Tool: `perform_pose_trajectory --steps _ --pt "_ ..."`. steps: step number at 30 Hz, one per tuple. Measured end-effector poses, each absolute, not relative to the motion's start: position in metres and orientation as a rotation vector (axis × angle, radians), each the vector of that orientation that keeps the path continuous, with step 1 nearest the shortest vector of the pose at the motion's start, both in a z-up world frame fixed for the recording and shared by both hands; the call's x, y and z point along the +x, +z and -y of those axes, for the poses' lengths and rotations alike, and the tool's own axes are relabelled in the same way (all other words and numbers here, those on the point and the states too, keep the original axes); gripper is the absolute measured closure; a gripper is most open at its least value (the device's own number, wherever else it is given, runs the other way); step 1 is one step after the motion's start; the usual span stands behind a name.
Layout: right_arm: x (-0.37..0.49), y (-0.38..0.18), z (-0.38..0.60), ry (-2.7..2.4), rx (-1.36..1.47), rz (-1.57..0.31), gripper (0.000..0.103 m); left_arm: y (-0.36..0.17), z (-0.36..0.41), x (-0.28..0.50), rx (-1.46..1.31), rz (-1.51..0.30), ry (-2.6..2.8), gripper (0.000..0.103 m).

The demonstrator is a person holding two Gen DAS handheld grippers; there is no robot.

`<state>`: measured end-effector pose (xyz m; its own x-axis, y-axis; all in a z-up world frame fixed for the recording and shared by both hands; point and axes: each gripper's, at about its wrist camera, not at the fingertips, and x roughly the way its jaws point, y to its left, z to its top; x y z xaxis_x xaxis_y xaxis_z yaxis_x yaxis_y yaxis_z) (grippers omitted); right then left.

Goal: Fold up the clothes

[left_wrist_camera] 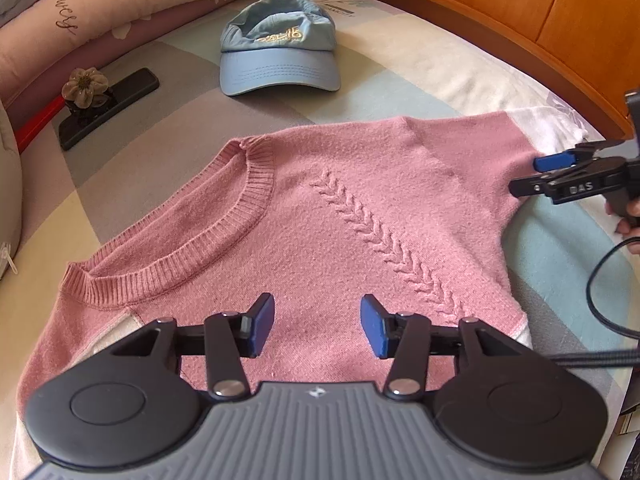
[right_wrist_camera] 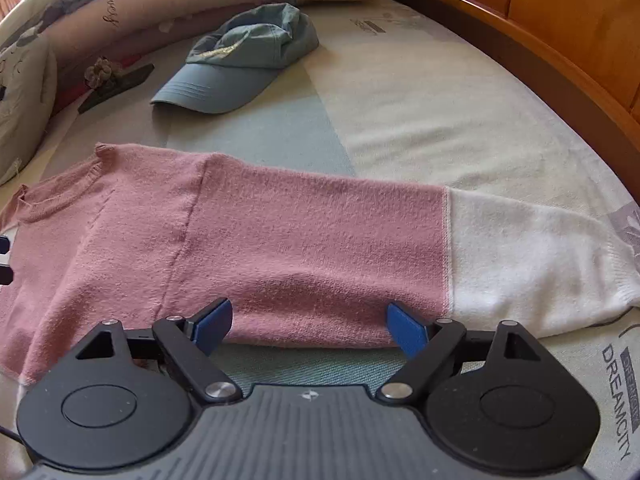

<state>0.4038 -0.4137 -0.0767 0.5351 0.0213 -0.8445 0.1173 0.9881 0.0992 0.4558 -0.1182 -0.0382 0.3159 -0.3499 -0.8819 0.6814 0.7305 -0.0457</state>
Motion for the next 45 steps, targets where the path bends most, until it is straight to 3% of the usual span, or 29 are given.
perform_pose_trajectory --steps 5,11,16,18,25,26,27,28,35,36,39,45 --pt "0.421 -0.085 0.414 -0.039 0.114 -1.05 0.008 -0.04 0.119 0.456 0.366 -1.056 -0.701 0.054" --pt "0.398 -0.079 0.423 0.012 0.2 -1.176 0.008 -0.039 0.113 0.456 0.346 -1.068 -0.695 0.053" --pt "0.384 -0.059 0.422 0.026 0.066 -1.117 0.029 -0.037 0.11 0.456 0.342 -1.055 -0.69 0.053" --pt "0.388 -0.06 0.41 0.03 -0.162 -1.124 0.045 -0.037 0.111 0.456 0.355 -1.052 -0.697 0.053" --pt "0.38 -0.082 0.376 0.221 -0.74 -1.048 0.051 -0.04 0.115 0.457 0.351 -1.06 -0.698 0.053" --pt "0.384 -0.083 0.375 0.24 -0.765 -1.039 0.06 -0.04 0.117 0.457 0.351 -1.06 -0.701 0.053" --pt "0.387 -0.084 0.375 0.26 -0.779 -1.04 0.086 -0.039 0.118 0.456 0.356 -1.056 -0.707 0.053" --pt "0.389 -0.085 0.375 0.272 -0.801 -1.047 0.094 -0.039 0.119 0.455 0.362 -1.051 -0.713 0.053" --pt "0.39 -0.059 0.398 0.303 -0.57 -1.198 0.093 -0.039 0.113 0.454 0.373 -1.049 -0.699 0.053" --pt "0.39 -0.054 0.403 0.295 -0.521 -1.213 0.088 -0.039 0.112 0.456 0.364 -1.049 -0.69 0.053" --pt "0.4 -0.041 0.425 0.186 -0.292 -1.162 0.078 -0.04 0.113 0.46 0.348 -1.038 -0.67 0.052" --pt "0.409 -0.068 0.496 0.027 0.05 -1.116 0.076 -0.048 0.112 0.463 0.419 -1.055 -0.665 0.052"
